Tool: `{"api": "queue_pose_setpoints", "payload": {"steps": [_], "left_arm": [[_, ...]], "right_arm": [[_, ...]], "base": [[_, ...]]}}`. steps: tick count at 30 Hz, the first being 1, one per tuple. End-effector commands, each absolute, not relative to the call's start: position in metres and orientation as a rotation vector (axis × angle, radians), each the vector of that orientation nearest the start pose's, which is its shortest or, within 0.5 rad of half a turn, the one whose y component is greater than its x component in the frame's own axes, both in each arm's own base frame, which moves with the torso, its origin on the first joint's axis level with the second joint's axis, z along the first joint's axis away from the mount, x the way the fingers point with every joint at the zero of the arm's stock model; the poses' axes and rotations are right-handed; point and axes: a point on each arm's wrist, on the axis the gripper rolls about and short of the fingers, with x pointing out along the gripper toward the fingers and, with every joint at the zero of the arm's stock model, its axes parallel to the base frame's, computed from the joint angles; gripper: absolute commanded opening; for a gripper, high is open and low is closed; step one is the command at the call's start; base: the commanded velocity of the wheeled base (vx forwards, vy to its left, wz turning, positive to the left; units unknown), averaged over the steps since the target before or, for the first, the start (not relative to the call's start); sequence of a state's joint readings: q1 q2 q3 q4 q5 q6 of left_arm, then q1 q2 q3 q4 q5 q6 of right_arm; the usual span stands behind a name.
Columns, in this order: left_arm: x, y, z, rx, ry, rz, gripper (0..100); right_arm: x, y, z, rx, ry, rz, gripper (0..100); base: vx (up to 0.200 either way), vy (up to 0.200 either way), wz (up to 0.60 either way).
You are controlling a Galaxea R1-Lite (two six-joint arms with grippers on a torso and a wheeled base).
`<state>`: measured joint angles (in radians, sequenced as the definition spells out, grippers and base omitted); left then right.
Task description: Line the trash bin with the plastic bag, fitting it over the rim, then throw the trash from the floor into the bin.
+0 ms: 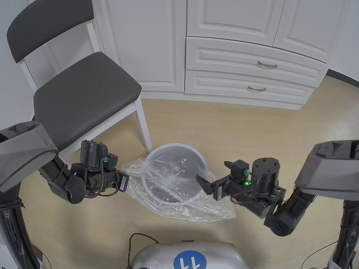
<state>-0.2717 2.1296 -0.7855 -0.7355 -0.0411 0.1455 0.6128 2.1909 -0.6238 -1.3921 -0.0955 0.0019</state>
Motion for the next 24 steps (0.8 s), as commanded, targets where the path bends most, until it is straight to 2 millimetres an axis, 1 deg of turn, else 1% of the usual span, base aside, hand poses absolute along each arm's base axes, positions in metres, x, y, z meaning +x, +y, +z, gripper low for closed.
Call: {"api": "queue_pose_setpoints", "payload": {"steps": [1, 4, 7, 8, 9, 10, 16, 21, 22, 24], "left_arm": [[0.34, -0.101, 0.059, 0.163, 0.54, -0.367, 0], [0.34, -0.101, 0.059, 0.163, 0.54, -0.367, 0], [0.341, -0.101, 0.059, 0.163, 0.538, -0.367, 0], [0.341, -0.101, 0.059, 0.163, 0.538, -0.367, 0], [0.341, -0.101, 0.059, 0.163, 0.537, -0.367, 0], [0.341, -0.101, 0.059, 0.163, 0.538, -0.367, 0], [0.341, -0.101, 0.058, 0.164, 0.543, -0.367, 0], [0.341, -0.101, 0.056, 0.166, 0.549, -0.367, 0], [0.341, -0.101, 0.056, 0.166, 0.549, -0.367, 100], [0.341, -0.101, 0.056, 0.166, 0.549, -0.367, 100]], "right_arm": [[0.282, 0.259, 0.0, -0.064, 0.132, 0.526, 100], [0.279, 0.263, -0.008, -0.101, 0.124, 0.541, 100], [0.271, 0.268, -0.026, -0.175, 0.146, 0.559, 100], [0.271, 0.268, -0.026, -0.175, 0.146, 0.559, 100], [0.271, 0.269, -0.034, -0.226, 0.15, 0.531, 100], [0.271, 0.269, -0.038, -0.246, 0.152, 0.518, 100], [0.269, 0.272, -0.043, -0.27, 0.157, 0.509, 100], [0.272, 0.274, -0.043, -0.263, 0.145, 0.506, 100], [0.273, 0.275, -0.043, -0.26, 0.143, 0.505, 100], [0.274, 0.276, -0.042, -0.256, 0.136, 0.505, 100]], "base": [[0.0, 0.0, 0.0], [0.0, 0.0, 0.0], [0.0, 0.0, 0.0], [0.0, 0.0, 0.0], [0.0, 0.0, 0.0], [0.0, 0.0, 0.0], [0.0, 0.0, 0.0], [0.0, 0.0, 0.0], [0.0, 0.0, 0.0], [0.0, 0.0, 0.0]]}}
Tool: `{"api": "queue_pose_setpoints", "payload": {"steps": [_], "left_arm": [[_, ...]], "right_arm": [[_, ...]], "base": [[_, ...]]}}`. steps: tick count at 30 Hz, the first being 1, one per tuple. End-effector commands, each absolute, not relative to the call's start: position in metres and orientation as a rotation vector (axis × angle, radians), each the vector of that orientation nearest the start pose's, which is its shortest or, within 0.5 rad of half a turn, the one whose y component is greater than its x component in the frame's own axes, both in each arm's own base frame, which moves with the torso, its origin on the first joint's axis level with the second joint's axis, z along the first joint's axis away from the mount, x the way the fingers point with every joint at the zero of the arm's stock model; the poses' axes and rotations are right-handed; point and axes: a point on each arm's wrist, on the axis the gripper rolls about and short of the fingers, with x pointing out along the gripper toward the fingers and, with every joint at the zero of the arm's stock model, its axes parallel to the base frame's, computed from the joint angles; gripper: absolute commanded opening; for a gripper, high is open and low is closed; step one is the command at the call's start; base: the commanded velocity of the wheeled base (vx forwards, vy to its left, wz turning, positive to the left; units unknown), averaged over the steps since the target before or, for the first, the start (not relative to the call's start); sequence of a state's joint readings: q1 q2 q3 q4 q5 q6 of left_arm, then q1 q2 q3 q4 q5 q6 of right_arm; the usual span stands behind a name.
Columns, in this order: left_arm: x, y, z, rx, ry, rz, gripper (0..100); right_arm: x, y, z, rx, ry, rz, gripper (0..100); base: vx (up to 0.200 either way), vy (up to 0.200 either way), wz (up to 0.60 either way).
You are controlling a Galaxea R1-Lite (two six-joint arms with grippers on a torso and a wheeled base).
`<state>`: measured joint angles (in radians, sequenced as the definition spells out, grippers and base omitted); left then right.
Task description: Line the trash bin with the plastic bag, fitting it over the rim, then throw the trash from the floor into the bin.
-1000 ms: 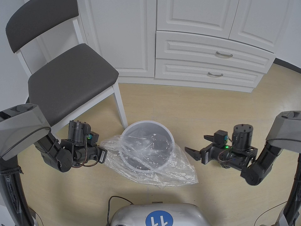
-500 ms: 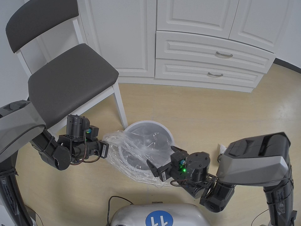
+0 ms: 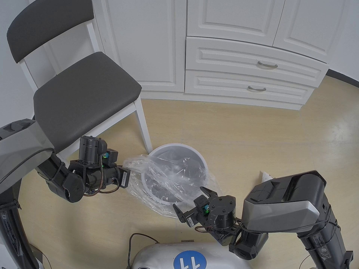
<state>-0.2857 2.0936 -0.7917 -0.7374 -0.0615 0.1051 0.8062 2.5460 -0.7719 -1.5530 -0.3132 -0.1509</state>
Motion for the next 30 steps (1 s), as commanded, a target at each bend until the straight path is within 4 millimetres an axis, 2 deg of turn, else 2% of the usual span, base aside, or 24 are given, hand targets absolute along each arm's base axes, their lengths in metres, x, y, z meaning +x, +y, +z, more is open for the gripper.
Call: {"api": "queue_pose_setpoints", "payload": {"steps": [1, 7, 19, 20, 23, 30], "left_arm": [[0.341, -0.101, 0.056, 0.167, 0.547, -0.368, 100], [0.341, -0.102, 0.055, 0.169, 0.548, -0.367, 100], [0.342, -0.101, 0.056, 0.168, 0.528, -0.365, 100], [0.343, -0.101, 0.056, 0.168, 0.525, -0.365, 100], [0.343, -0.101, 0.055, 0.169, 0.52, -0.365, 100], [0.345, -0.102, 0.048, 0.175, 0.538, -0.364, 100]], "right_arm": [[0.274, 0.276, -0.043, -0.256, 0.136, 0.503, 100], [0.282, 0.284, -0.055, -0.251, 0.128, 0.474, 100], [0.294, 0.296, -0.065, -0.226, 0.093, 0.436, 100], [0.294, 0.295, -0.064, -0.223, 0.093, 0.434, 0], [0.299, 0.292, -0.055, -0.193, 0.081, 0.418, 0], [0.326, 0.286, 0.001, -0.089, -0.063, 0.388, 0]], "base": [[0.0, 0.0, 0.0], [0.0, 0.0, 0.0], [0.0, 0.0, 0.0], [0.0, 0.0, 0.0], [0.0, 0.0, 0.0], [0.0, 0.0, 0.0]]}}
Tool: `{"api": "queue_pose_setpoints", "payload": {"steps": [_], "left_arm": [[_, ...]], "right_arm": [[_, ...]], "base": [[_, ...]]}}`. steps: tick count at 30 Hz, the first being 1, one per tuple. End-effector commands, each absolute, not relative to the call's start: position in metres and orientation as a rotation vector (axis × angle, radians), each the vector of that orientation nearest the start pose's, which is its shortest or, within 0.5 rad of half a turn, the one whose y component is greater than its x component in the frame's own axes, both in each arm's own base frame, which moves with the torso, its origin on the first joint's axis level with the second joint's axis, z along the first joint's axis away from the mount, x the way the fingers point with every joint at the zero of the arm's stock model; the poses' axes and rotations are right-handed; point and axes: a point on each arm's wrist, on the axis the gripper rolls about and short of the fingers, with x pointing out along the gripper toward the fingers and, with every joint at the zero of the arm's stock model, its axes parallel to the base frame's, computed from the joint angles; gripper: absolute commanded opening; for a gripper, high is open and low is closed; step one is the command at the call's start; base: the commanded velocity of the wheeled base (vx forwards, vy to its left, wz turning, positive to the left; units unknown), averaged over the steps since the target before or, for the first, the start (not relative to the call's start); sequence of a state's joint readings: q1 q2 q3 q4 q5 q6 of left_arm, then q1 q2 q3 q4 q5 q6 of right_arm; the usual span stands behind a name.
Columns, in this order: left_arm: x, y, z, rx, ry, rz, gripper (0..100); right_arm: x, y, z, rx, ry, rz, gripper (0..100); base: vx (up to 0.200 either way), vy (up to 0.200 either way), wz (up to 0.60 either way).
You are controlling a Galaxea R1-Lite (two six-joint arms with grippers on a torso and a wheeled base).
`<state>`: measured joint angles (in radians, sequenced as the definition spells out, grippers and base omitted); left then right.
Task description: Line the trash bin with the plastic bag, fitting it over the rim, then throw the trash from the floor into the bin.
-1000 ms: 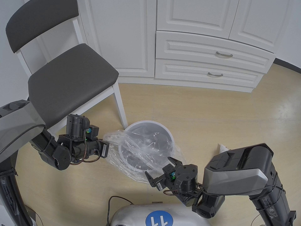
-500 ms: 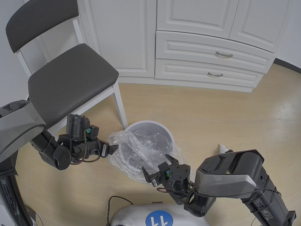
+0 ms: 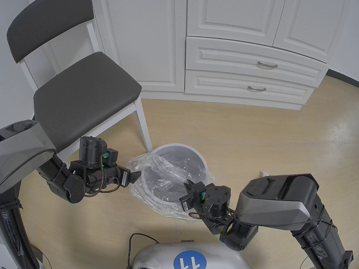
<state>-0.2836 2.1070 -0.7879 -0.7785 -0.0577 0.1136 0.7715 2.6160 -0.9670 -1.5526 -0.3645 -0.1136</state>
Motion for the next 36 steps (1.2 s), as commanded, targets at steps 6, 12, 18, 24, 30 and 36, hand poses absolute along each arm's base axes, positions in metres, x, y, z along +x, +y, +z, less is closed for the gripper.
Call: {"api": "queue_pose_setpoints", "payload": {"steps": [6, 12, 18, 24, 30, 36], "left_arm": [[0.343, -0.104, 0.046, 0.179, 0.542, -0.37, 100], [0.343, -0.105, 0.051, 0.171, 0.527, -0.371, 100], [0.344, -0.105, 0.054, 0.162, 0.473, -0.37, 100], [0.343, -0.107, 0.054, 0.163, 0.463, -0.376, 100], [0.342, -0.107, 0.053, 0.163, 0.468, -0.378, 100], [0.341, -0.109, 0.053, 0.165, 0.469, -0.384, 100]], "right_arm": [[0.373, 0.29, 0.016, -0.113, -0.014, 0.38, 0], [0.417, 0.304, 0.009, -0.102, -0.034, 0.345, 0], [0.447, 0.315, 0.004, -0.057, -0.122, 0.312, 0], [0.45, 0.313, -0.009, -0.06, -0.115, 0.307, 0], [0.434, 0.307, -0.02, -0.092, -0.058, 0.321, 0], [0.428, 0.306, -0.022, -0.094, -0.056, 0.33, 0]], "base": [[0.0, 0.0, 0.0], [0.0, 0.0, 0.0], [0.0, 0.0, 0.0], [0.0, 0.0, 0.0], [0.0, 0.0, 0.0], [0.0, 0.0, 0.0]]}}
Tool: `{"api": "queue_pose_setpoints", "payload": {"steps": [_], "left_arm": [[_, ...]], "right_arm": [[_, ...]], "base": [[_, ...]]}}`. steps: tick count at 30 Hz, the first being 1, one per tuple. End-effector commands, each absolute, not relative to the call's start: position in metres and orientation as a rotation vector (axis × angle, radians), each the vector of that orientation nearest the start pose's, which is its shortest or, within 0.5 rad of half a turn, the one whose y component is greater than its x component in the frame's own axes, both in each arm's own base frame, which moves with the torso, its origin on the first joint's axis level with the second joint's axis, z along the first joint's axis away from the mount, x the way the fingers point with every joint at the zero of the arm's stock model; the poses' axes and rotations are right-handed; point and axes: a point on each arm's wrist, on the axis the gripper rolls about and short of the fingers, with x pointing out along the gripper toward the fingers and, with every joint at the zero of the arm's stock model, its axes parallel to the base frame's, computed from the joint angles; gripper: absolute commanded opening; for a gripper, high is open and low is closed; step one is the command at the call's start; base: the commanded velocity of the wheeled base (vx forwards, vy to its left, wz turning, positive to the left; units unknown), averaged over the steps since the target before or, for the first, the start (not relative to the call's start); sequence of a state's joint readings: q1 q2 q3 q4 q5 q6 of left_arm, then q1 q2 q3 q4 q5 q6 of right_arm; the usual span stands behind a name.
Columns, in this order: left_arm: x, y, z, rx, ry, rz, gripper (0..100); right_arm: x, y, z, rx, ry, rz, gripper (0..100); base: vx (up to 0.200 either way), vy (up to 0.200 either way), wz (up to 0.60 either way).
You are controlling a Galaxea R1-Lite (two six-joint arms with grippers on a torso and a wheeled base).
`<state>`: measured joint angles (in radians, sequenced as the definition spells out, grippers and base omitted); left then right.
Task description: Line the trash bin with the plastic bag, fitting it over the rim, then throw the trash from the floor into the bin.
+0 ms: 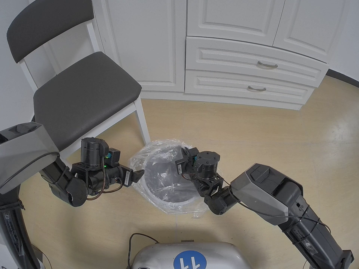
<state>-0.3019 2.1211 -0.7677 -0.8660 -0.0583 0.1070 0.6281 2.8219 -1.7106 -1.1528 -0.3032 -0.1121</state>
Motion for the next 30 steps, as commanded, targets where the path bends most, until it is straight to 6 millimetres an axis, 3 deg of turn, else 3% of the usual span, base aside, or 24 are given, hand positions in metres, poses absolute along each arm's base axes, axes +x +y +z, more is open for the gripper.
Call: {"api": "queue_pose_setpoints", "payload": {"steps": [1, 9, 13, 17, 20, 28, 30], "left_arm": [[0.341, -0.109, 0.054, 0.165, 0.466, -0.384, 100], [0.342, -0.11, 0.055, 0.163, 0.461, -0.383, 100], [0.343, -0.11, 0.055, 0.16, 0.44, -0.383, 100], [0.344, -0.109, 0.056, 0.158, 0.429, -0.379, 100], [0.344, -0.109, 0.056, 0.156, 0.427, -0.378, 100], [0.345, -0.109, 0.056, 0.155, 0.4, -0.379, 100], [0.345, -0.109, 0.056, 0.153, 0.401, -0.378, 100]], "right_arm": [[0.432, 0.308, -0.015, -0.077, -0.086, 0.327, 0], [0.457, 0.316, -0.007, -0.028, -0.186, 0.307, 0], [0.461, 0.316, -0.03, -0.063, -0.117, 0.311, 0], [0.463, 0.312, -0.036, -0.061, -0.113, 0.313, 0], [0.465, 0.309, -0.029, -0.043, -0.125, 0.308, 0], [0.47, 0.299, 0.034, 0.028, -0.258, 0.283, 0], [0.47, 0.299, 0.035, 0.029, -0.26, 0.283, 0]], "base": [[0.0, 0.0, 0.0], [0.0, 0.0, 0.0], [0.0, 0.0, 0.0], [0.0, 0.0, 0.0], [0.0, 0.0, 0.0], [0.0, 0.0, 0.0], [0.0, 0.0, 0.0]]}}
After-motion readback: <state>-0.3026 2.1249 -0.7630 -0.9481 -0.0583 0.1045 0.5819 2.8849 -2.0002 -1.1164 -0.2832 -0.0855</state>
